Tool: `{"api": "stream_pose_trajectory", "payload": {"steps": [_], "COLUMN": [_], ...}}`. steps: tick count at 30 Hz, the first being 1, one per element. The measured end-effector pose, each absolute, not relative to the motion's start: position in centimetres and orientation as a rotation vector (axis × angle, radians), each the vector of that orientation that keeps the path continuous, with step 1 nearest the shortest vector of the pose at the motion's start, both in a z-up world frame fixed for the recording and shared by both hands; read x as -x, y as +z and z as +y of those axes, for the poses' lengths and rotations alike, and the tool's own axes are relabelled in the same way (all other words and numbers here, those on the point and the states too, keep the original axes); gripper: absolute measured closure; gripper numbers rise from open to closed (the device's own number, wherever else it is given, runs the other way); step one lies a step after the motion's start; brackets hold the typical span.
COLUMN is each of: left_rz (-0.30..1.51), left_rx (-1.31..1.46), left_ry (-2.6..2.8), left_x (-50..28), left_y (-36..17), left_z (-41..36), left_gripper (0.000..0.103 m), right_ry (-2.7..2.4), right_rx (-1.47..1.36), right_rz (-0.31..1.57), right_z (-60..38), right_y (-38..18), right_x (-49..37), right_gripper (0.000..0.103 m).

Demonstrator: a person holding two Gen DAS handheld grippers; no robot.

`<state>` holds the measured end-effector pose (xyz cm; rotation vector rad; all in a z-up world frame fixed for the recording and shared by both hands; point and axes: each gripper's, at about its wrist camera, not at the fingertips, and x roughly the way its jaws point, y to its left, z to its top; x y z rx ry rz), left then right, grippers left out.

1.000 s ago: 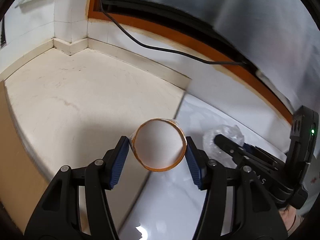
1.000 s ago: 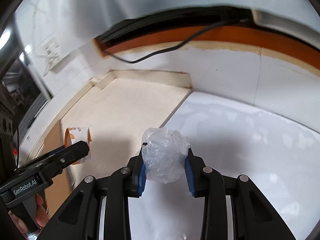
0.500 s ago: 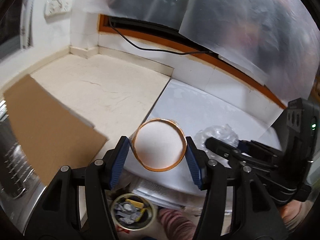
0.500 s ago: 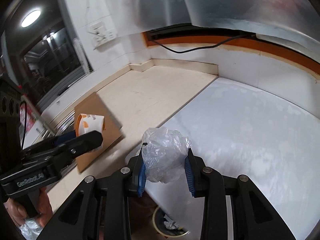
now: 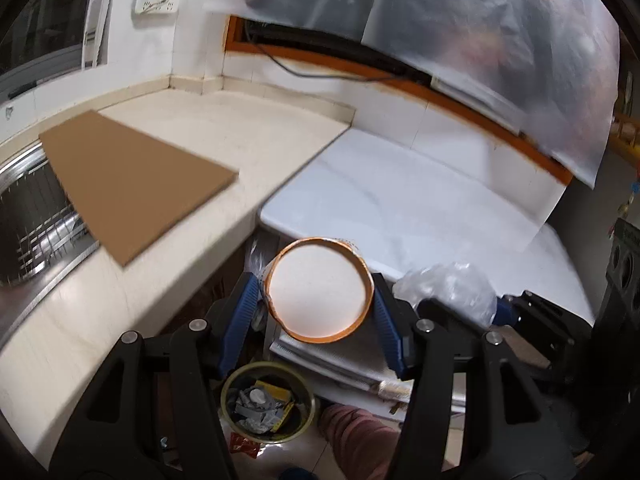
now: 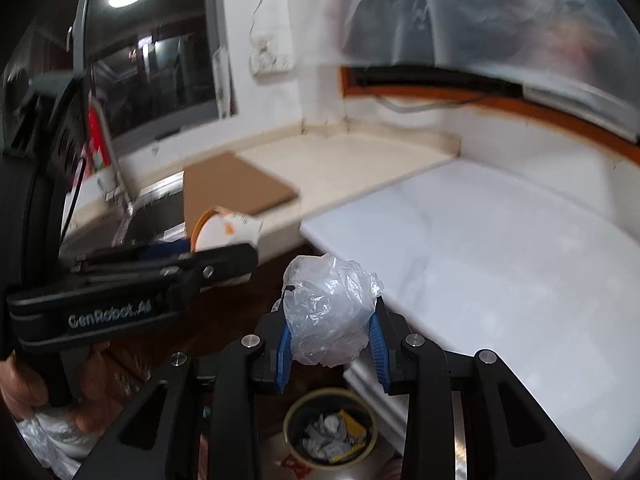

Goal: Collect trash
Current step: 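Lower the lid and plastic bag over the floor bin and open both tools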

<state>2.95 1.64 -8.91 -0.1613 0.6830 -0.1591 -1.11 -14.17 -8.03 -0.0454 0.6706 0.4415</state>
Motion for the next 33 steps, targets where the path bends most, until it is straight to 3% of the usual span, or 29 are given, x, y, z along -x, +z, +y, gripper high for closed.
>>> {"api": "stream_pose_trajectory", "payload": {"steps": [12,33], "left_rz": [0.824,1.068], "left_rx": [0.1,0.021], "left_ry": [-0.107,-0.143], "left_x": [-3.5,-7.1], "left_y": [-17.0,-28.4], "left_z": [1.8,0.5], "left_gripper": [0.05,0.05], "right_ry": [0.412,0.356], "right_rx": [0.058,0.066], "right_rz": [0.895,1.097], "right_z": [-13.8,-12.9], "right_y": [-18.3,-28.9], "right_x": [0.6,-5.6], "right_gripper": [0.071,0.07]}}
